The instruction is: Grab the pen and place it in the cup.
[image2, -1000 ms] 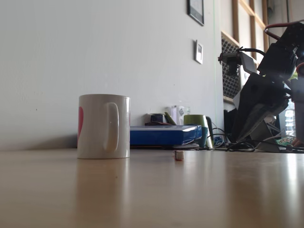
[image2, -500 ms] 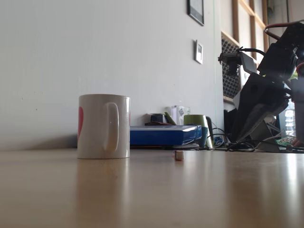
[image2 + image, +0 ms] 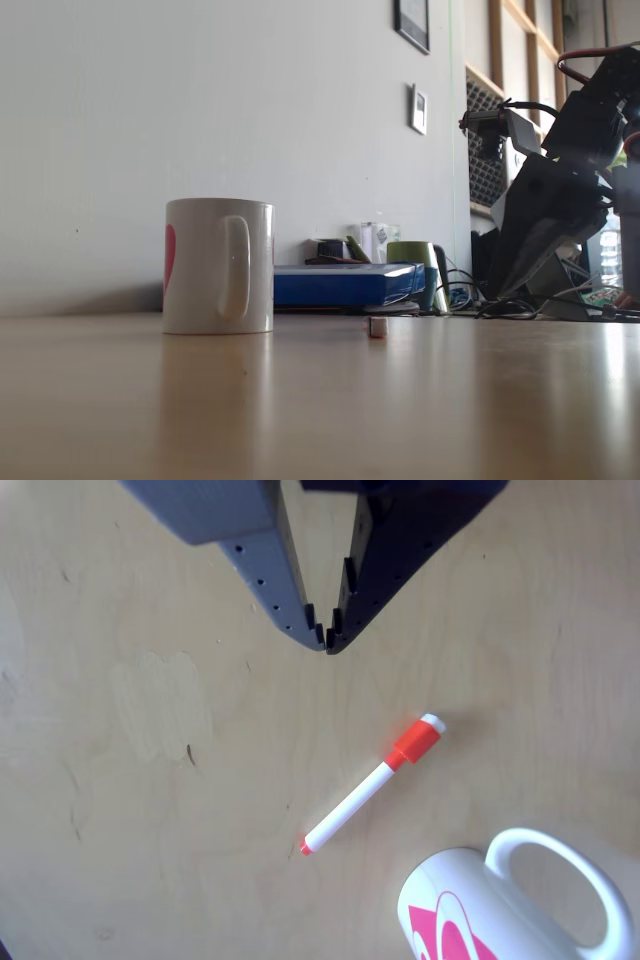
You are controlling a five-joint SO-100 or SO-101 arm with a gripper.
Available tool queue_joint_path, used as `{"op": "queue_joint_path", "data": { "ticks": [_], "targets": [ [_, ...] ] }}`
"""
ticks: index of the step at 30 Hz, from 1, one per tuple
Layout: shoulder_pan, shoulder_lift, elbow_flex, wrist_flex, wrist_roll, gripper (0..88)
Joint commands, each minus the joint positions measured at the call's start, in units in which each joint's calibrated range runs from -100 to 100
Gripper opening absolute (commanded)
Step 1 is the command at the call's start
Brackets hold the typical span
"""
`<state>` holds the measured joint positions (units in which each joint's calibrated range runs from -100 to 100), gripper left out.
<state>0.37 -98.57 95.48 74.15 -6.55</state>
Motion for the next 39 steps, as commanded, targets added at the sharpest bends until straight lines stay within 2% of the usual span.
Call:
{"op": "queue_joint_path", "data": {
  "ticks": [1, 18, 30, 32, 35, 39],
  "targets": [
    [-0.7, -0.5, -2.5, 0.2, 0.1, 1.0],
    [-0.9, 4.4, -4.0, -1.2, 0.3, 1.7],
    [-1.5, 36.7, -18.1, -24.3, 0.5, 1.8],
    [-1.7, 42.2, -21.6, -25.0, 2.2, 1.8],
    [-1.7, 50.0, -27.3, -25.2, 7.3, 1.8],
    [-5.6, 58.4, -32.8, -30.0, 7.6, 1.8]
  ]
}}
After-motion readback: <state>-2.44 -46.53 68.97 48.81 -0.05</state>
